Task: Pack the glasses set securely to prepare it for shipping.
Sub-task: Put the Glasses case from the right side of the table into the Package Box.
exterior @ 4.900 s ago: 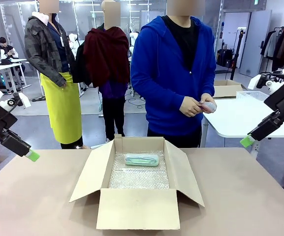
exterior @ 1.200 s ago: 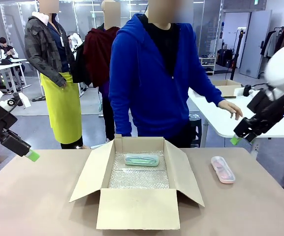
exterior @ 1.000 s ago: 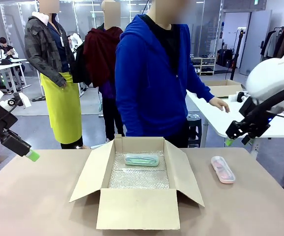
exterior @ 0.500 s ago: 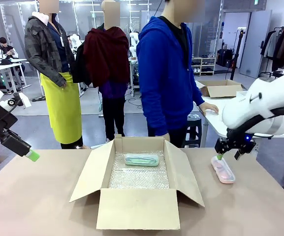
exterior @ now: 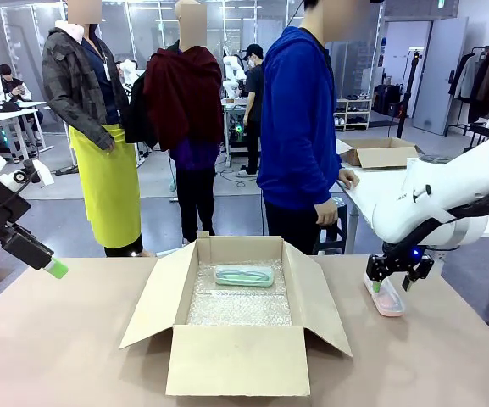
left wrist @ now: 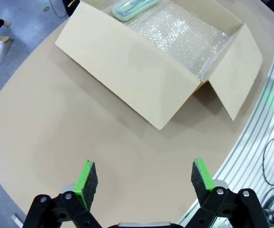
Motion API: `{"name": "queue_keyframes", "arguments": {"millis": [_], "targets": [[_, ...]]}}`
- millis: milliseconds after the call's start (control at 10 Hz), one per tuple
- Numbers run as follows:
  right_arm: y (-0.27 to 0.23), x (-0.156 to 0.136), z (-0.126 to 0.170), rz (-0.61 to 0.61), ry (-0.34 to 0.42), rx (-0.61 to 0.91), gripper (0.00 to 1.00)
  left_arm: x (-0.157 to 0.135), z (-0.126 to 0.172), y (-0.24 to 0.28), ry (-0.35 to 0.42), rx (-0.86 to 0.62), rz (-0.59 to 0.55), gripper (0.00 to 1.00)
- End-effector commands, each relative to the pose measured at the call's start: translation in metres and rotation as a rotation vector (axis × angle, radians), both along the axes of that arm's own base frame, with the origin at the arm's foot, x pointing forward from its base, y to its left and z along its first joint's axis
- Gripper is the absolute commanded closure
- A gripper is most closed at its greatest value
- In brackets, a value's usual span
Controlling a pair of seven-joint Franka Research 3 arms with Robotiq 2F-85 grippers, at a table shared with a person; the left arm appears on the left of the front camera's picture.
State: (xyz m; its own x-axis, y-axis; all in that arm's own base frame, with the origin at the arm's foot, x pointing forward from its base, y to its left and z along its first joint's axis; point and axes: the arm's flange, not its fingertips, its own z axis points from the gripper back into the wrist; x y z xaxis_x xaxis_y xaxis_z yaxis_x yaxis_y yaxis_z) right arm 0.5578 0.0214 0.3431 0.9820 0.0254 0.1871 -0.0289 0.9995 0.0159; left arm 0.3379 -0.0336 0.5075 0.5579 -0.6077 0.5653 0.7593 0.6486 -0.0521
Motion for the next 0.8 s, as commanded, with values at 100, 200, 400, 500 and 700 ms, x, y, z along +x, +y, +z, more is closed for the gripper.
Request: {"name": "queue_keyframes", "arguments": {"millis": [100, 200, 400, 500, 700], "targets": [[0.011, 0.005, -0.004, -0.032, 0.007, -0.023, 0.22, 0.0, 0.001, 0.002, -0.004, -0.019, -0.015, 0.0], [0.011, 0.007, -0.013, -0.046, 0.001, -0.002, 0.22, 0.0, 0.001, 0.002, -0.004, -0.019, -0.015, 0.0], [0.013, 0.01, -0.026, -0.033, -0.045, 0.012, 0.22, 0.0, 0.001, 0.002, -0.004, -0.019, -0.015, 0.0], [0.014, 0.01, -0.028, -0.034, -0.048, 0.008, 0.22, 0.0, 0.001, 0.002, -0.004, -0.019, -0.015, 0.0], [0.013, 0.008, -0.031, -0.038, -0.046, 0.01, 0.22, 0.0, 0.001, 0.002, -0.004, -0.019, -0.015, 0.0]]}}
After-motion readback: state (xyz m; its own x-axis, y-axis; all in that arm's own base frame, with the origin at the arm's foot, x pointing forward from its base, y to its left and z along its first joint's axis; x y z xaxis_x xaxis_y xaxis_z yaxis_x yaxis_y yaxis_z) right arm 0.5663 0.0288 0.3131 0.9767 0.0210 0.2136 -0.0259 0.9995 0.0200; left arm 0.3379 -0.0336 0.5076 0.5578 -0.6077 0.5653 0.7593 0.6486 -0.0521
